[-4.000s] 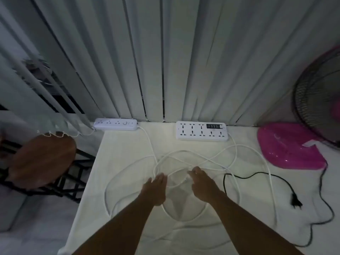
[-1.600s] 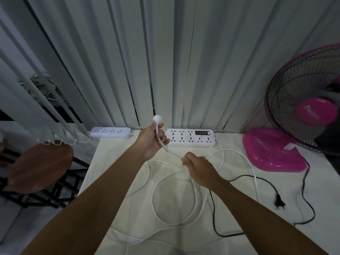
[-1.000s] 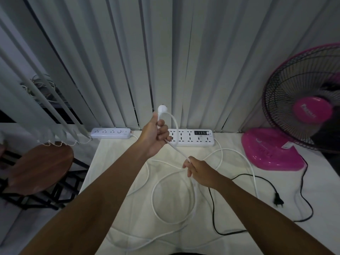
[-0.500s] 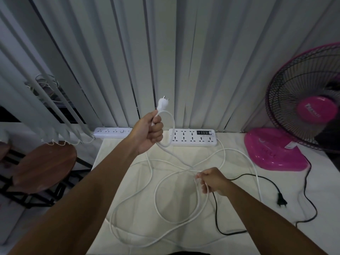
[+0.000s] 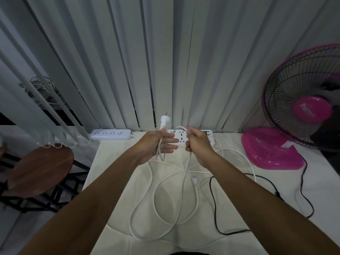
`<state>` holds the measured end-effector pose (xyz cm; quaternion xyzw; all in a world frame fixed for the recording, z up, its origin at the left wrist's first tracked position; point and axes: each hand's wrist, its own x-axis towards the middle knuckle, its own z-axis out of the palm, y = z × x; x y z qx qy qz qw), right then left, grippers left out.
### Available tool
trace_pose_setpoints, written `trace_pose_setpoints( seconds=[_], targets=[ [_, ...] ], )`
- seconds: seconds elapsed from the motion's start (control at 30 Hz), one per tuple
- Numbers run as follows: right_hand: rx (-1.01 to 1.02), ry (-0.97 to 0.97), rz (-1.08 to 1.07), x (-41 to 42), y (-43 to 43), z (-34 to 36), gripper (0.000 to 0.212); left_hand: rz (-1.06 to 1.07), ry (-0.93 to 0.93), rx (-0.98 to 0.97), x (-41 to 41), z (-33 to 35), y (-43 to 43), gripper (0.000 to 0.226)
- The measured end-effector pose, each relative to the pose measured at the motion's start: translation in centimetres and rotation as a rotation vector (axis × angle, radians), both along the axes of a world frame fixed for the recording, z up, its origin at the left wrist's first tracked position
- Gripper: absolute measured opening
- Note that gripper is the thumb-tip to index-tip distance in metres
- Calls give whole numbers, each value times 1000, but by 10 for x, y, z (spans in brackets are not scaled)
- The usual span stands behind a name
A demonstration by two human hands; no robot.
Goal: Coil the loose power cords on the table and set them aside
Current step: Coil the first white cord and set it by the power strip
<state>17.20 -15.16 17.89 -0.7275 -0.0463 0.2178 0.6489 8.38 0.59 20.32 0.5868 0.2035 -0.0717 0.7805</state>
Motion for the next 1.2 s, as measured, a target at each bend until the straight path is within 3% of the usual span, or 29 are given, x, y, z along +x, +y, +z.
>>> trace_pose_setpoints(
  seconds=[0.13, 0.3, 0.47, 0.57, 0.73, 0.83, 1.03, 1.1, 1.2],
  targets=[
    [-117, -386, 131, -27, 15, 9, 20, 43, -19, -113, 4, -4, -8, 50],
    [104, -314, 58, -57, 19, 1, 12, 239, -13, -269, 8, 0, -10, 42],
    [-75, -362, 126, -76, 1, -42, 25, 330, -95, -298, 13, 0, -1, 36],
    [-127, -411, 111, -78, 0, -49, 37, 246, -77, -282, 10, 2, -3, 42],
    [-119, -432, 189, -73, 9, -42, 37, 247, -114, -329, 10, 9, -8, 40],
    [-216, -493, 318, -69, -4, -58, 32, 289, -121, -329, 12, 18, -5, 37],
    [-595, -220, 545, -61, -58, -127, 25, 293, -231, -534, 13, 44, 24, 39],
    [-644, -99, 505, -60, -71, -138, 28, 230, -243, -518, 10, 49, 33, 40],
    [-557, 36, 350, -54, -75, -138, 29, 136, -215, -473, 6, 51, 37, 39]
  ],
)
